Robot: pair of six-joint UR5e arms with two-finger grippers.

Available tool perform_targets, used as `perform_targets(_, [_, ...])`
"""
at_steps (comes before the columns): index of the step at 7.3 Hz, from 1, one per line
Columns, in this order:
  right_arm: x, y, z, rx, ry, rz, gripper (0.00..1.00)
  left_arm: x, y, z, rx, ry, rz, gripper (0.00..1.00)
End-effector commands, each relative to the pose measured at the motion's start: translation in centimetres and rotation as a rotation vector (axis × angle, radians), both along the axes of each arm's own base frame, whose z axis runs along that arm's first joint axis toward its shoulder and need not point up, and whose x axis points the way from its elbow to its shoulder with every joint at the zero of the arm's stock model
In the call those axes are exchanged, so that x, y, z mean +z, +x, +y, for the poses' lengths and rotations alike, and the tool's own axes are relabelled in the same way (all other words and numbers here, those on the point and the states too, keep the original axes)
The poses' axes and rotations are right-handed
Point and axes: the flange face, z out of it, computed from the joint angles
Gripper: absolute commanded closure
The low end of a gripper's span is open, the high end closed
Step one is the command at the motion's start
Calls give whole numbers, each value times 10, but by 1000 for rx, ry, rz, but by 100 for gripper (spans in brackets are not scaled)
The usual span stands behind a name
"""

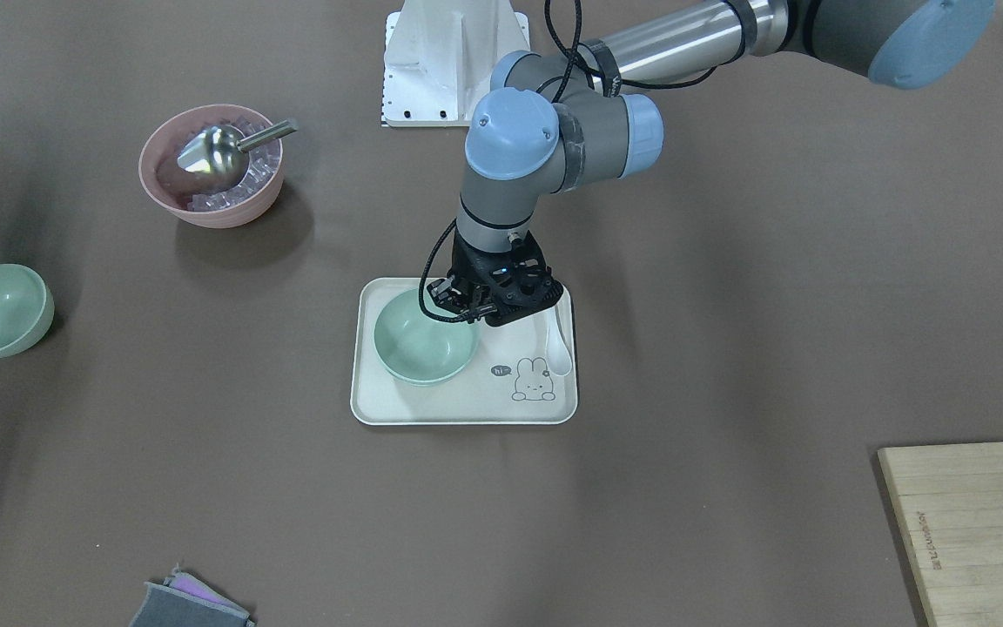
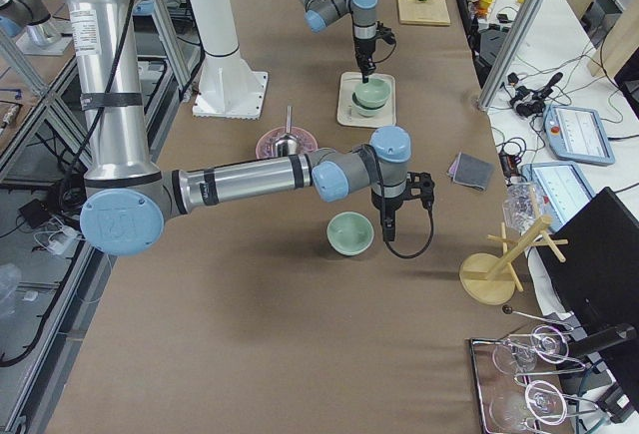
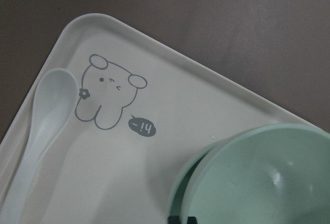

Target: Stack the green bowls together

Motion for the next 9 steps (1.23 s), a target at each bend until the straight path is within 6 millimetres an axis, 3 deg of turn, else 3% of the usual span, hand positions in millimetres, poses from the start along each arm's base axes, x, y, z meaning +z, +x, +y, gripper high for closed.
perform_targets(1, [0,0,0,0,-1,0,0,1,1,-1,8,8,-4,100])
perform_targets(9, [0,0,0,1,0,0,0,4,10,9,25,7,-5,100])
